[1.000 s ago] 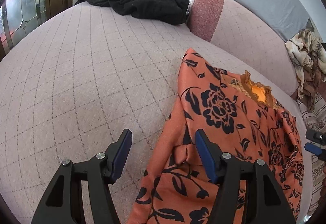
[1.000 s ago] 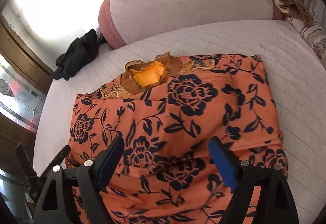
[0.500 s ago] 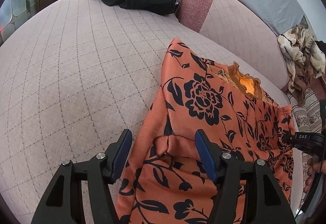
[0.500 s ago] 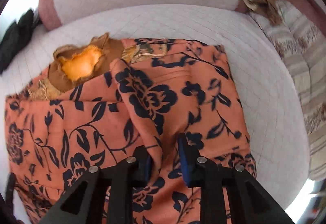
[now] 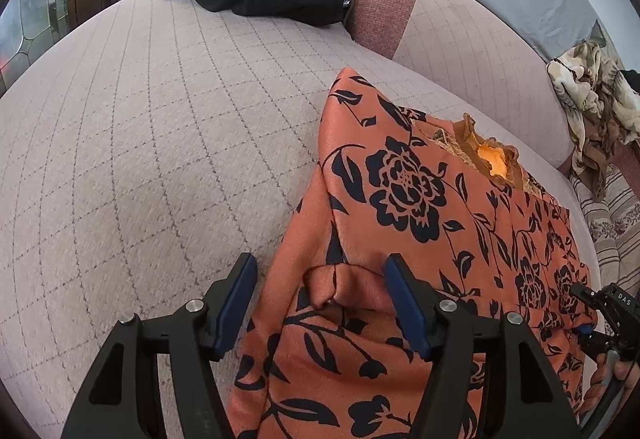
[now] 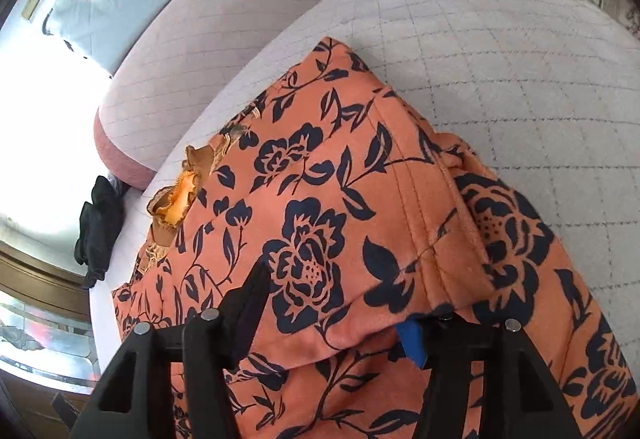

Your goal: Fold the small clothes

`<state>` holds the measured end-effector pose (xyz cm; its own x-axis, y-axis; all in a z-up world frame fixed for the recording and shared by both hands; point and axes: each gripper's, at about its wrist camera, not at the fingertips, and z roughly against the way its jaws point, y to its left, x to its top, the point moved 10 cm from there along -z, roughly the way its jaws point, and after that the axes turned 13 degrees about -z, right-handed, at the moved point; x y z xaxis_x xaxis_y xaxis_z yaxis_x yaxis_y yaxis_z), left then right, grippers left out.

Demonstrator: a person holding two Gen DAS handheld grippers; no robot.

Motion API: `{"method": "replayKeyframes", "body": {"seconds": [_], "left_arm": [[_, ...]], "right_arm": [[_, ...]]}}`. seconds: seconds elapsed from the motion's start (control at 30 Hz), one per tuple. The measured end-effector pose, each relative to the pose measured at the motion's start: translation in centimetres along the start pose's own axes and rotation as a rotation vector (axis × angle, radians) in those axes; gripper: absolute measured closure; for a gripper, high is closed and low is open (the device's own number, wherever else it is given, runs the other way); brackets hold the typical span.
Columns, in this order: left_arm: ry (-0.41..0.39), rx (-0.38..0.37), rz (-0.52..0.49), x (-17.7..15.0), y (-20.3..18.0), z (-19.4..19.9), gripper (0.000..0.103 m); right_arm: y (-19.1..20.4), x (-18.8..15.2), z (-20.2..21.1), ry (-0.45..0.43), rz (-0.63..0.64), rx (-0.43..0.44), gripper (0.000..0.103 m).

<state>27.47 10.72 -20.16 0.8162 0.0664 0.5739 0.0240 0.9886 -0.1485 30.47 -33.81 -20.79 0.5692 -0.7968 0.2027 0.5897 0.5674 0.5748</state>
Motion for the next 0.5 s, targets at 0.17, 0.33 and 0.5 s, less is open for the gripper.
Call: {"method": "replayKeyframes", "body": {"seconds": [0.17, 0.33, 0.5], "left_arm": [[-0.005, 0.004, -0.001, 0.2, 0.1, 0.0, 0.036], [-0.011, 0.010, -0.004, 0.2, 0.1, -0.1, 0.036], [-0.014, 0.008, 0.000, 0.2, 0.2, -0.1, 0.036]], "right_arm": [[2.1, 0.0, 1.3, -0.048, 0.070, -0.043, 0.096], [5.6, 0.5, 3.9, -0.091, 0.126, 0.001, 0.097], [14.2, 1.3, 4.8, -0.119, 0.241, 0.104, 0.097]]}}
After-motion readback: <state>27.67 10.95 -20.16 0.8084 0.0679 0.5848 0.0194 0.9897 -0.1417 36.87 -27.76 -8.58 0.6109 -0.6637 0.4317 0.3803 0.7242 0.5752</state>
